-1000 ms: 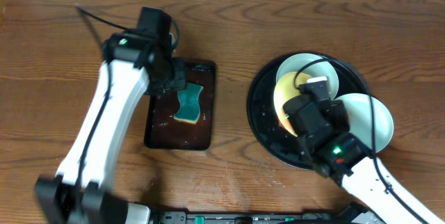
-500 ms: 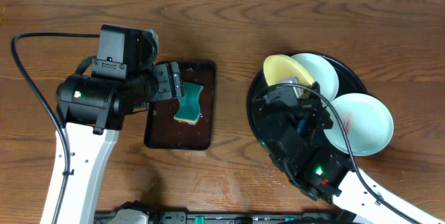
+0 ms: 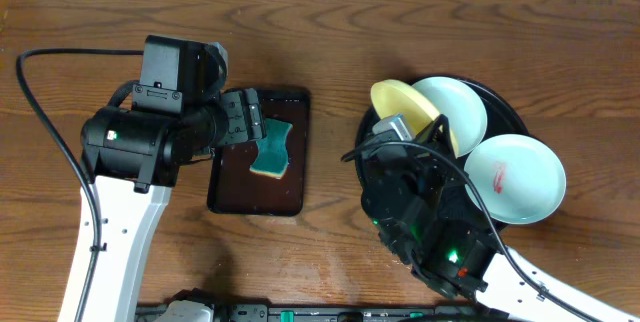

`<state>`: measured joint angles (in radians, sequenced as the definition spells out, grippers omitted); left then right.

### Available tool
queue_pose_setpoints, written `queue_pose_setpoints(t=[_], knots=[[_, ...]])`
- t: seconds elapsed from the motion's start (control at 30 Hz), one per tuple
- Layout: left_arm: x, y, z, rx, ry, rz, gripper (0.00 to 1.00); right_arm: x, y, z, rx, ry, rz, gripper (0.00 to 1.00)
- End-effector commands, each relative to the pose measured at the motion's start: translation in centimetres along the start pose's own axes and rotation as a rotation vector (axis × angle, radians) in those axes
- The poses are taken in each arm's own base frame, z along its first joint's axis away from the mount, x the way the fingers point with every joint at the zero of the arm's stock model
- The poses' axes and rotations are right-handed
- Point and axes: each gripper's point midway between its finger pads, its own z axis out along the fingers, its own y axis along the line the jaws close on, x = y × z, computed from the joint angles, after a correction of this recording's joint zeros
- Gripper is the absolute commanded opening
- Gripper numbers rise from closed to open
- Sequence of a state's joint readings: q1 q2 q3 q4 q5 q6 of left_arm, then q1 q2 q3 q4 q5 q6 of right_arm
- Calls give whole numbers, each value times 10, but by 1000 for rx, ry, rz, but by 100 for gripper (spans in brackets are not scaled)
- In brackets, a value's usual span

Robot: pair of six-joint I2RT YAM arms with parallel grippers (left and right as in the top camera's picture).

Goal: Clean dirty plates on tray and stack at the side
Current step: 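Grip the yellow plate rim with the right gripper and tilt it up, then lift the yellow plate off the black tray with the right gripper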

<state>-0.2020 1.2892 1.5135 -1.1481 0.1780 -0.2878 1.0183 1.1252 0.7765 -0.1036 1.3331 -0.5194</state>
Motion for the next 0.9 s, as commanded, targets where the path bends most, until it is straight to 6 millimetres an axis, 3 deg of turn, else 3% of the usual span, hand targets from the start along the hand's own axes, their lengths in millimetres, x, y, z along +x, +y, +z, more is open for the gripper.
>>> queue_pose_setpoints(t=[0.0, 0.33, 0.43, 0.6, 0.87], knots=[[0, 1, -1, -1, 0, -8, 83, -8, -4, -6, -6, -23, 12, 1], [0, 1, -1, -1, 0, -8, 83, -8, 14, -7, -100, -48, 72, 1], [0, 1, -1, -1, -1, -8, 83, -6, 28, -8, -172, -54, 82, 1], [0, 1, -1, 0, -1, -8, 83, 14, 51, -5, -292, 9, 139, 1], [0, 1, -1, -1, -1, -8, 83, 33, 60, 11, -373, 92, 195, 1]])
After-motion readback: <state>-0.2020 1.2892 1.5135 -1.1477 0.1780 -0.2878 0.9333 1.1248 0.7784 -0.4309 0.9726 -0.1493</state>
